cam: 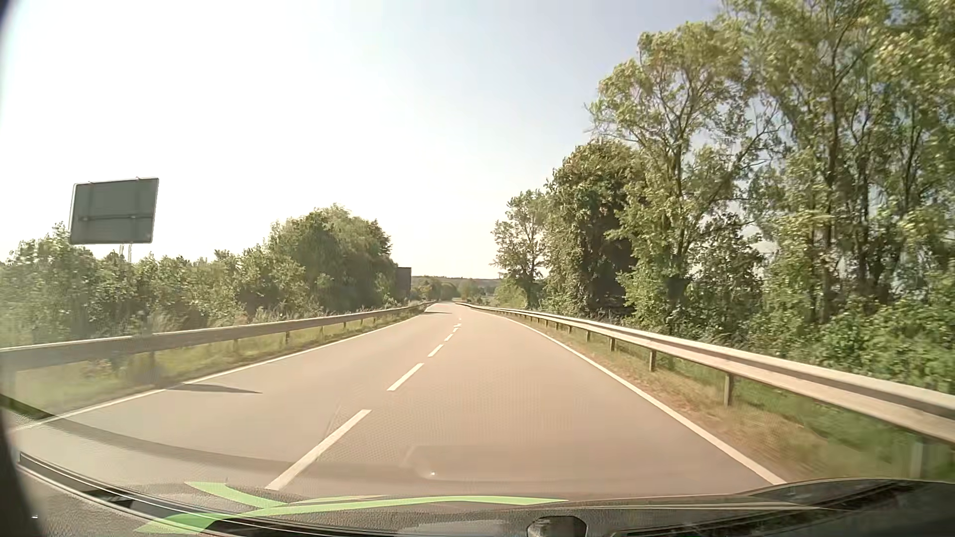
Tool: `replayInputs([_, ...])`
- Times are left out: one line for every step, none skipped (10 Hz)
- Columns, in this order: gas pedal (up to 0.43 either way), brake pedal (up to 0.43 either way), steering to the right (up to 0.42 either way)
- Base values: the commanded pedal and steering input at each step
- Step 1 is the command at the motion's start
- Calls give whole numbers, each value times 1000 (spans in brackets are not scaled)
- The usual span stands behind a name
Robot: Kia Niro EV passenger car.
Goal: Follow the waypoints while adhering to traffic rules and regulations
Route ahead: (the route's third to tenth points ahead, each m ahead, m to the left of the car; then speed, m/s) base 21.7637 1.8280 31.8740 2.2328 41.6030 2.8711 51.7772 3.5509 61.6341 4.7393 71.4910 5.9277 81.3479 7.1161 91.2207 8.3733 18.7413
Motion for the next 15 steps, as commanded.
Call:
replayInputs([138, 0, -16])
replayInputs([150, 0, -16])
replayInputs([157, 0, -15])
replayInputs([197, 0, -13])
replayInputs([220, 0, -11])
replayInputs([220, 0, -11])
replayInputs([220, 0, -10])
replayInputs([228, 0, -9])
replayInputs([248, 0, -9])
replayInputs([248, 0, -9])
replayInputs([248, 0, -9])
replayInputs([260, 0, -9])
replayInputs([260, 0, -9])
replayInputs([260, 0, -9])
replayInputs([260, 0, -9])
